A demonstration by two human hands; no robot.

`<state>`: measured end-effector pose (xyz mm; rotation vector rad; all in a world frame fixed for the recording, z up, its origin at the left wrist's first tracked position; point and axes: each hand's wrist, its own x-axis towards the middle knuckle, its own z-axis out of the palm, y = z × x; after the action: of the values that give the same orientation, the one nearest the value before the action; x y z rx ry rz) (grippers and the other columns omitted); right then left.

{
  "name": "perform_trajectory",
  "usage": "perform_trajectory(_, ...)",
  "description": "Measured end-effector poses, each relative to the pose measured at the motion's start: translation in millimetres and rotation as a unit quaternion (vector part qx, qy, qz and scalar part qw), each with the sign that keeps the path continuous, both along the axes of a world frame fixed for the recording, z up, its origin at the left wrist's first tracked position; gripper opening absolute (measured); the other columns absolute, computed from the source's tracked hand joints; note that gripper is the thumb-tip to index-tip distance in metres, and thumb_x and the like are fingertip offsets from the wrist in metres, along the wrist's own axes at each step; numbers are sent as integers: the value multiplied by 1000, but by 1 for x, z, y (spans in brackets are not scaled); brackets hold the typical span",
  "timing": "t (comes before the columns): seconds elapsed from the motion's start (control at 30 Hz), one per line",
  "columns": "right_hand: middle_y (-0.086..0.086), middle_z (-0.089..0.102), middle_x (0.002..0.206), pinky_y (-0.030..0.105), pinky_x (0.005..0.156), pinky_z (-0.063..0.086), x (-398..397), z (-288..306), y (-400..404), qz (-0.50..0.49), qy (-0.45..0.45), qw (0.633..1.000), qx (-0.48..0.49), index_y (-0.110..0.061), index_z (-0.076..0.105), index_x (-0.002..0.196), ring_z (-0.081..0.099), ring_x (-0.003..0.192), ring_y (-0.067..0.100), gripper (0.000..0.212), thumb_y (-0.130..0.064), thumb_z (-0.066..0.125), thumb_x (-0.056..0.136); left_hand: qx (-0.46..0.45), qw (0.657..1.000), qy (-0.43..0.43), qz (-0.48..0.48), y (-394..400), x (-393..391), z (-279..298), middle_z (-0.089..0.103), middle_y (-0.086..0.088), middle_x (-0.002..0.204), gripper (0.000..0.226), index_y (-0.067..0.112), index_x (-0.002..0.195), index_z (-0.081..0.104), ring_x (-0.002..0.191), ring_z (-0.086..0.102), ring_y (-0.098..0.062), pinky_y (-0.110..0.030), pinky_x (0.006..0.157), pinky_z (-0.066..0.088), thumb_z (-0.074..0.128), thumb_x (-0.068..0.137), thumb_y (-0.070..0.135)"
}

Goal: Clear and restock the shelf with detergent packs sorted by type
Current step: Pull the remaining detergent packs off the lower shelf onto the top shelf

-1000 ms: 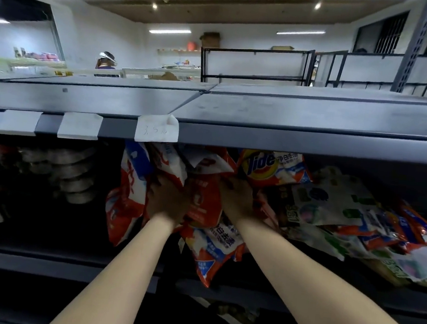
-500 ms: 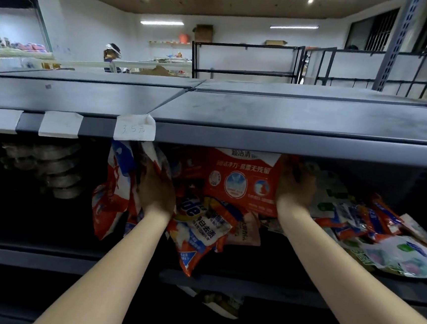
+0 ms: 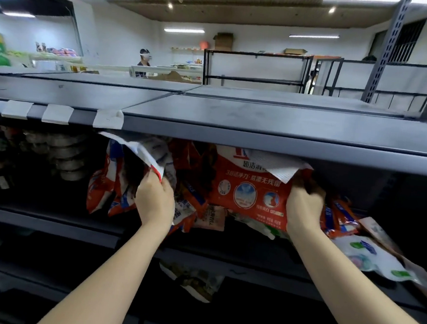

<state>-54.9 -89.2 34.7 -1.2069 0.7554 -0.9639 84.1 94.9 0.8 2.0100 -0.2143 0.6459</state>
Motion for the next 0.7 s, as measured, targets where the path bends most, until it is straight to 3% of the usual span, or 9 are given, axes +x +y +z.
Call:
perform_trajectory(0.07, 9, 62, 102, 41, 76, 55, -18, -2, -8, 19, 7, 1000, 8, -18, 46, 114, 65, 87, 27, 38, -48, 54, 91, -16, 1000, -22, 4, -3, -22, -3, 65, -17, 95, 27, -2, 109, 60, 86, 62, -32, -32, 68, 44, 43, 98, 14)
perform_trajectory(0.17, 10, 63, 98, 45, 78, 56, -43, -5, -17, 17, 40, 999, -19, -22, 52, 89, 66, 84, 27, 17, -38, 52, 95, -32, 999, -33, 1, -8, -54, -10, 67, -15, 101, 30, 1, 113, 62, 90, 62, -30, -30, 70, 43, 43, 99, 20)
perform_trajectory(0.23, 8, 64, 92, 48, 78, 57, -59, -8, -23, 15, 60, 998, -33, -24, 51, 78, 67, 81, 27, 21, -34, 48, 96, -23, 999, -40, 4, -14, -74, -13, 67, -16, 105, 31, 2, 116, 62, 94, 62, -31, -33, 71, 47, 43, 99, 21)
perform_trajectory(0.37, 8, 68, 88, 45, 75, 58, -90, -15, -32, -6, 64, 997, -44, -22, 59, 77, 68, 78, 26, 29, -38, 46, 97, -16, 999, -40, 12, -26, -105, -15, 69, -12, 96, 30, 4, 104, 66, 89, 63, -30, -33, 66, 44, 45, 99, 24)
perform_trajectory(0.53, 8, 71, 84, 50, 75, 58, -136, -25, -44, -65, 74, 994, -42, -21, 62, 80, 70, 76, 29, 37, -48, 42, 96, -18, 999, -21, -29, -40, -135, -18, 61, -8, 65, 34, 1, 90, 66, 63, 58, -30, -31, 52, 38, 46, 98, 26)
perform_trajectory(0.6, 9, 71, 82, 47, 72, 59, -159, -24, -48, -96, 74, 992, -43, -20, 64, 81, 71, 74, 28, 38, -46, 41, 97, -27, 998, -15, -61, -50, -152, -16, 58, -7, 64, 33, -1, 84, 64, 62, 58, -32, -28, 50, 30, 47, 98, 24)
perform_trajectory(0.7, 7, 71, 82, 45, 70, 60, -193, -21, -52, -143, 96, 983, -62, -17, 64, 84, 71, 70, 24, 38, -45, 43, 97, -42, 993, -22, -110, -64, -177, -16, 67, -10, 74, 30, 2, 86, 65, 68, 62, -32, -29, 55, 36, 48, 97, 24)
